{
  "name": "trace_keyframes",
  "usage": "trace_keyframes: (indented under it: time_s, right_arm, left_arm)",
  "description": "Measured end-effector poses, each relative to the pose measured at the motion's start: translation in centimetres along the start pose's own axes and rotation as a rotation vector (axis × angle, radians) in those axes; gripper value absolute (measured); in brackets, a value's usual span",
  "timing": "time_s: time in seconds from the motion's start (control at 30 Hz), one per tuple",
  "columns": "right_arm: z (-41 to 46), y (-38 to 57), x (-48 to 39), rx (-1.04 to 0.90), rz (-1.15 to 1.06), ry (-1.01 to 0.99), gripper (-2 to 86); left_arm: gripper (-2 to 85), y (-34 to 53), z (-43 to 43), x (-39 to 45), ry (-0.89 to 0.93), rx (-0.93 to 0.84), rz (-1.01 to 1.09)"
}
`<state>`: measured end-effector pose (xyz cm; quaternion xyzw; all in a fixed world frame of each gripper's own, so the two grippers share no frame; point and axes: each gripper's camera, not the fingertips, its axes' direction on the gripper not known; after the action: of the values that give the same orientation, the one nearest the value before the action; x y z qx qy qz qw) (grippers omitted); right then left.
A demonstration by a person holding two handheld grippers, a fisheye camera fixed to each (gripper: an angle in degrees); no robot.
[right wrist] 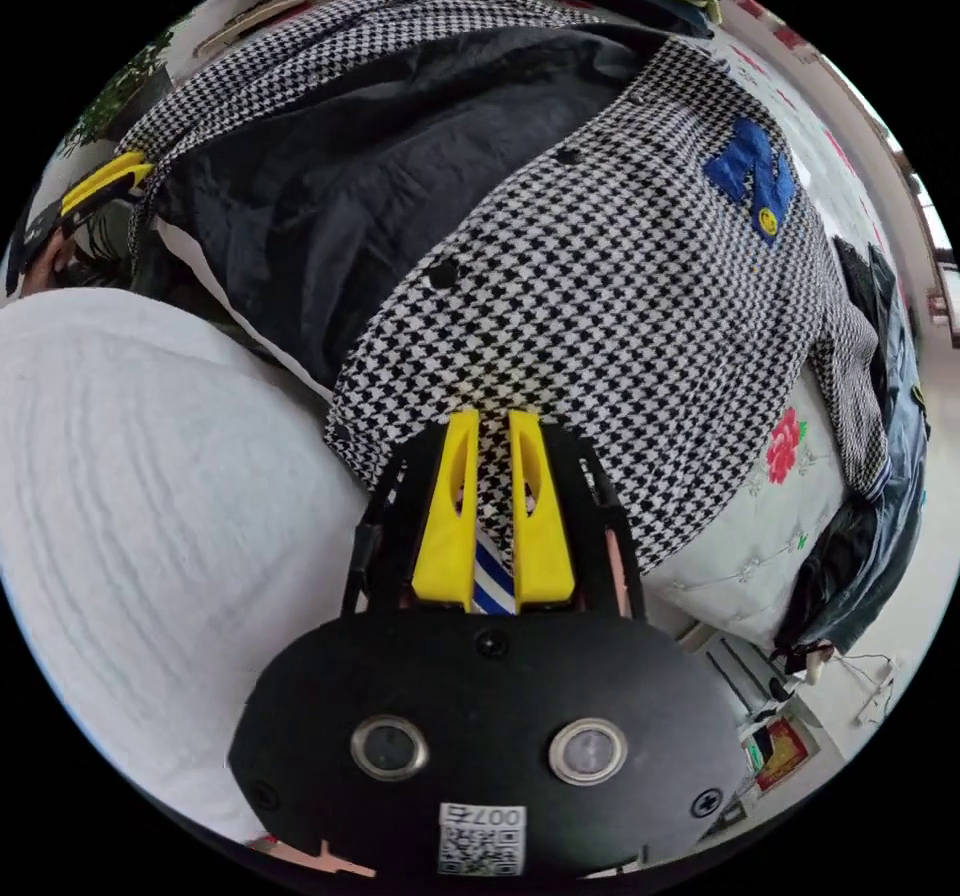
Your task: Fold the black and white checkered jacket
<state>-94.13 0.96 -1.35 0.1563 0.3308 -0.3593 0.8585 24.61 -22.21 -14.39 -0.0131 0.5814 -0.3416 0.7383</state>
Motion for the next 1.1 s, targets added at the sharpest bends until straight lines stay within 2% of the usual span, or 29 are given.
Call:
trace_keyframes:
  time_s: [0.1, 0.27, 0.4, 0.47, 0.53, 0.57, 0.6, 0.63, 0.73, 0.9, 0.97, 1.03, 1.07, 1.1]
  right_arm:
    - [0.3, 2.2, -0.6, 0.073, -0.008, 0.072, 5.1]
    - [-0.5, 4.6, 3.1, 0.055, 0.159, -0.059, 5.4]
    - [-5.6, 5.8, 5.7, 0.298, 0.175, -0.144, 5.9]
    - [-7.4, 4.9, 6.7, 0.360, 0.140, -0.161, 6.4]
    - [-9.2, 2.8, 8.0, 0.418, 0.091, -0.174, 6.9]
    - [-9.6, 2.2, 8.3, 0.433, 0.078, -0.183, 6.9]
    - [-10.1, 0.8, 9.0, 0.461, 0.052, -0.203, 7.0]
    - [-10.2, -0.7, 9.6, 0.477, 0.027, -0.222, 7.0]
    - [-9.2, -5.7, 11.2, 0.461, -0.018, -0.283, 7.2]
    - [-3.8, -13.7, 13.3, 0.290, -0.030, -0.364, 7.1]
    - [-1.3, -15.5, 13.5, 0.207, -0.034, -0.362, 6.9]
    - [2.1, -16.6, 13.2, 0.080, -0.058, -0.349, 6.3]
    - [2.8, -16.5, 13.0, 0.052, -0.058, -0.327, 6.0]
    - [2.5, -16.0, 12.8, 0.104, -0.075, -0.286, 5.4]
  left_arm:
    - [8.9, -0.2, -0.6, -0.3, -0.095, 0.002, 0.041]
    - [9.8, -1.6, 2.4, -0.1, -0.189, -0.101, 0.107]
    - [8.7, -4.8, 4.1, -3.8, -0.332, -0.107, 0.130]
    - [7.1, -7.0, 4.7, -9.3, -0.322, -0.151, -0.050]
    - [3.8, -7.8, 3.4, -17.9, -0.213, -0.189, -0.453]
    - [2.9, -7.4, 2.5, -19.5, -0.180, -0.164, -0.536]
    - [3.1, -6.3, 0.3, -21.5, -0.118, -0.071, -0.626]
    - [3.5, -5.1, -2.0, -22.1, -0.081, 0.037, -0.631]
    - [7.9, -1.8, -5.0, -19.7, 0.018, 0.139, -0.521]
    - [12.4, 3.9, -3.4, -9.9, 0.138, -0.012, -0.276]
    - [12.8, 5.3, -2.1, -6.5, 0.111, -0.091, -0.228]
    - [12.0, 5.9, -0.5, -3.4, -0.022, -0.163, -0.170]
    - [11.3, 5.9, -0.1, -2.9, -0.068, -0.169, -0.163]
    - [9.9, 5.8, 0.8, -2.4, -0.111, -0.177, -0.148]
